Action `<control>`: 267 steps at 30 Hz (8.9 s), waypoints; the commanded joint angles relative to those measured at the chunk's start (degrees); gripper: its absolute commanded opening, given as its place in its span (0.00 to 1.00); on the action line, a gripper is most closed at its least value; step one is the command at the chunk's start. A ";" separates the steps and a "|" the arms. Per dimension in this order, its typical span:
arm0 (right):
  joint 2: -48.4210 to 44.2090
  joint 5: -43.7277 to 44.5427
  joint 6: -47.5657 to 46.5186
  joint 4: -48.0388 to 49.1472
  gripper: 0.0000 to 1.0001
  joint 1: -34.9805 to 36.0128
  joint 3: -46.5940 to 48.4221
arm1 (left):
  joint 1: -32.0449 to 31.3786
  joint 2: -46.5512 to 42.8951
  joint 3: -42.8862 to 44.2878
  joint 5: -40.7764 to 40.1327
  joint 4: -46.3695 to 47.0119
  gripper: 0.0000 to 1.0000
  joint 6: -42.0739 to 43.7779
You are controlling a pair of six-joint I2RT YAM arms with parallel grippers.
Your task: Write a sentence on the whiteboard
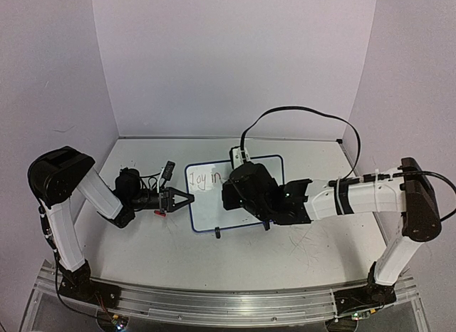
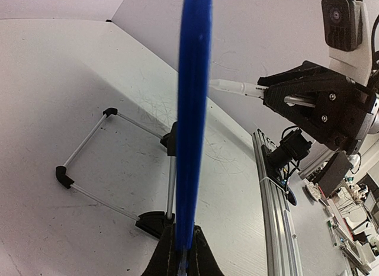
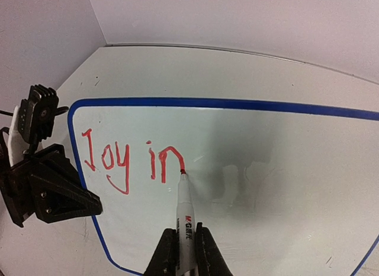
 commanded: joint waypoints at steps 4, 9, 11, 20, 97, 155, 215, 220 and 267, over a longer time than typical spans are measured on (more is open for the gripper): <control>-1.64 -0.27 1.25 -2.13 0.00 -0.56 -1.07 | 0.31 -1.59 -0.65 1.69 0.94 0.00 -0.79; -1.68 0.16 0.23 -2.17 0.00 -0.57 0.21 | 0.33 -1.38 -0.55 1.56 0.94 0.00 -0.82; -2.18 0.00 0.06 -2.16 0.00 -0.53 0.63 | 0.33 -1.37 -0.56 1.48 0.97 0.00 -0.76; -14.50 -2.33 -3.44 2.49 0.00 0.81 -5.92 | 0.41 -1.41 -0.76 1.08 0.85 0.00 -0.47; -10.42 -8.67 -11.02 8.45 0.00 -0.97 -8.51 | 0.68 -3.99 -0.81 -3.61 -6.17 0.00 3.03; -5.89 -1.51 -4.92 8.27 0.00 -3.80 -6.70 | 0.68 -4.58 -1.05 -3.33 -6.70 0.00 3.82; -5.15 -5.86 -2.89 8.40 0.00 -3.82 -9.18 | 0.68 -4.93 -1.08 -3.17 -7.02 0.00 4.18; -5.90 -5.33 -2.53 7.67 0.00 -3.76 -10.00 | 0.64 -4.77 -0.99 -3.19 -7.08 0.00 4.16; -6.31 -1.93 -5.00 11.60 0.00 -4.66 -8.72 | 0.60 -4.63 -0.82 -3.10 -7.38 0.00 4.53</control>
